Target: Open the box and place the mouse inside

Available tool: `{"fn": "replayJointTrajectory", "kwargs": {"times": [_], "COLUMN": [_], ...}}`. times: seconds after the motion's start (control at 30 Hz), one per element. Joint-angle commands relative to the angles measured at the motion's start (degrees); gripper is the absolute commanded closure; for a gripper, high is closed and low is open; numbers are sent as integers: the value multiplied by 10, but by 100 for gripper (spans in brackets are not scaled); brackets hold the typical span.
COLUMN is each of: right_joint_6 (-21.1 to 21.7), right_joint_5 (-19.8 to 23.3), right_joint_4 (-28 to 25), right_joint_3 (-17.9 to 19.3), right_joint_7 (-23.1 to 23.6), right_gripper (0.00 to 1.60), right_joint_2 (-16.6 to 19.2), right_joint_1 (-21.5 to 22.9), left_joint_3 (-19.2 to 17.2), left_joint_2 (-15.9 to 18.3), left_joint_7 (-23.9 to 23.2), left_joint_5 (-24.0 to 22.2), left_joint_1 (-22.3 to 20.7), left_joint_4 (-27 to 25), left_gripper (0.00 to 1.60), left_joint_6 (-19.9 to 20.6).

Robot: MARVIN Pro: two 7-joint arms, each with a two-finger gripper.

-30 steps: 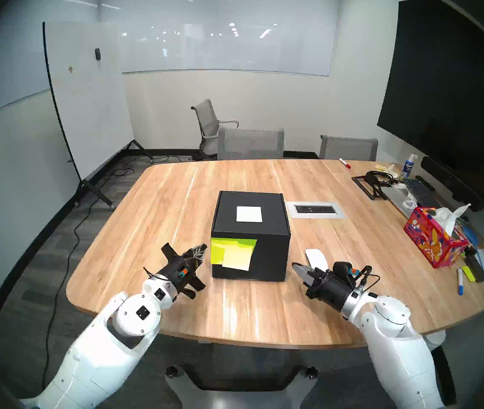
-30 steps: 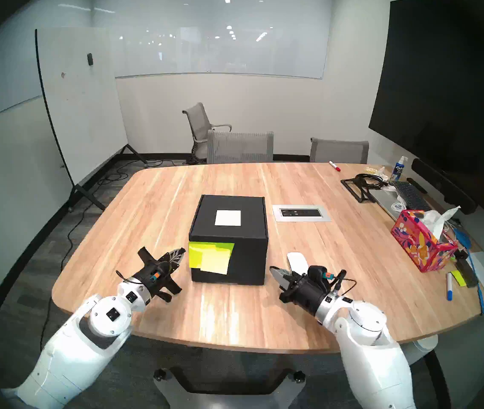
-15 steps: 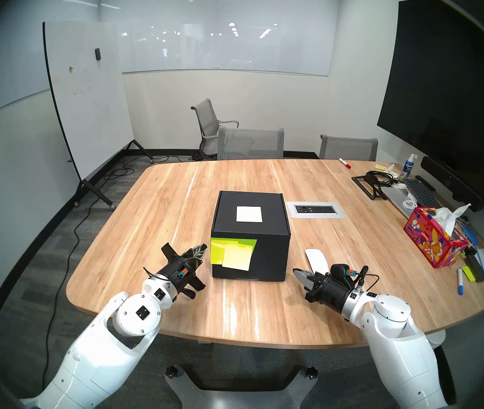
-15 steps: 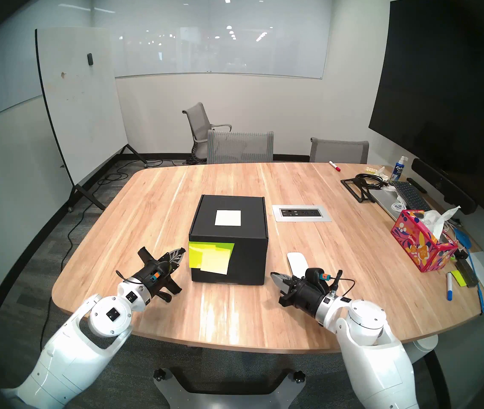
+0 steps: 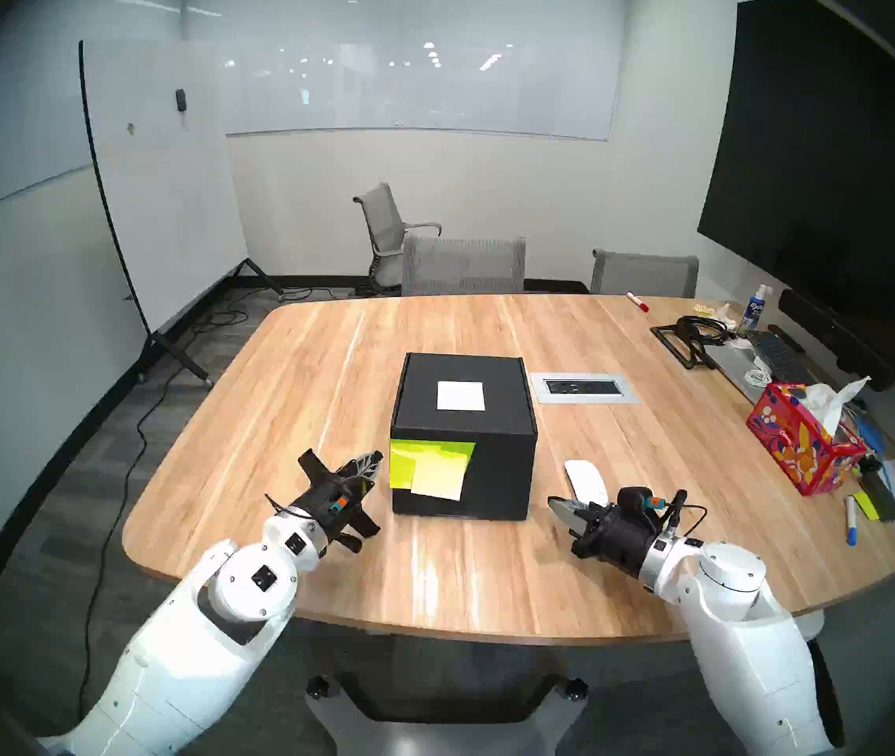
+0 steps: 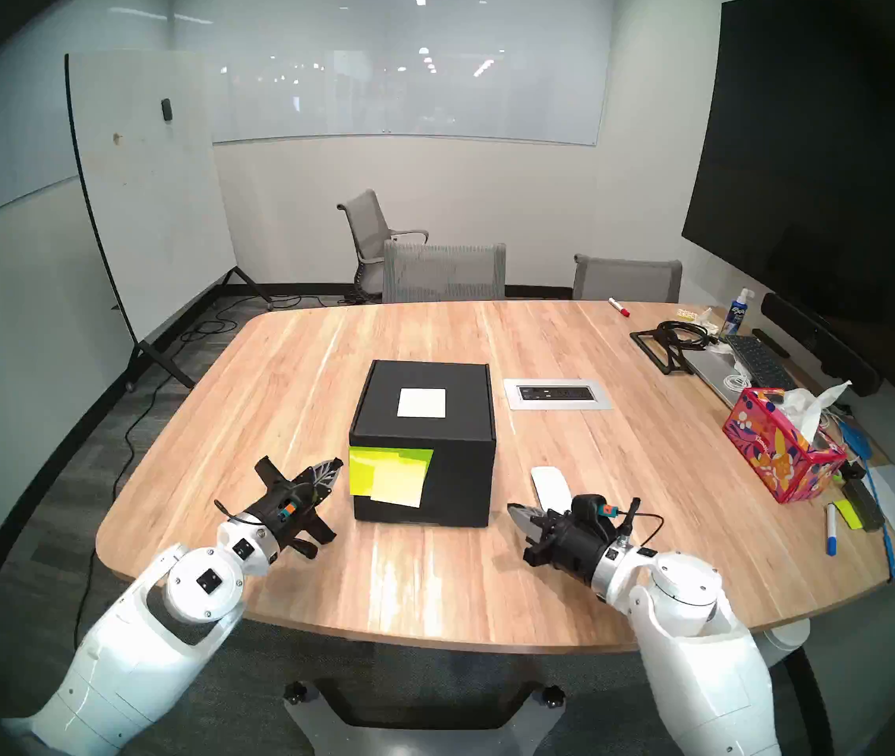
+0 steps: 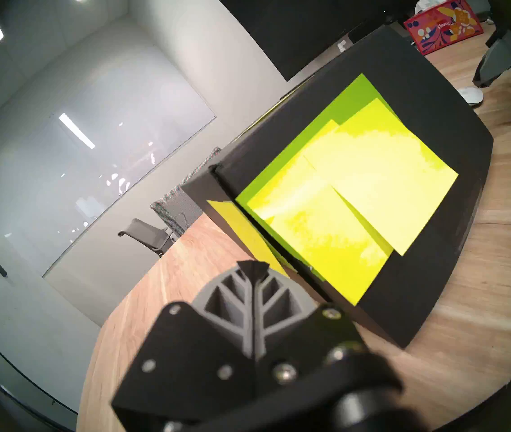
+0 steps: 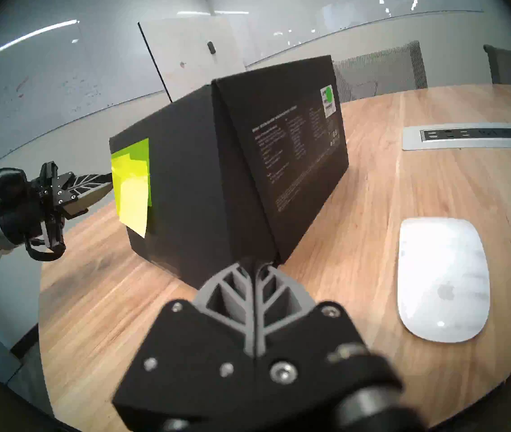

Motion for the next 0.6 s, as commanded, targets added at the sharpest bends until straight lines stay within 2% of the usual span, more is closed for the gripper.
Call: {"fn": "replayJointTrajectory", "kwargs": {"times": [0.0, 0.57], "right_joint_6": [3, -17], "right_joint_5": [5, 12], "right_joint_4": [12, 47], "right_joint_3": [-2, -13], "right_joint_7": [12, 51], "right_gripper": [160, 160], "right_joint_2": [5, 5], "right_joint_1": [30, 62], "left_joint_3": [0, 0], "left_joint_2": [1, 1], "left_joint_7": [1, 1], "left_joint_5": [1, 1], "left_joint_1": [-3, -3], "left_joint_4": [-10, -9], "left_gripper": [160, 160], "left_joint_6": [-3, -3]}}
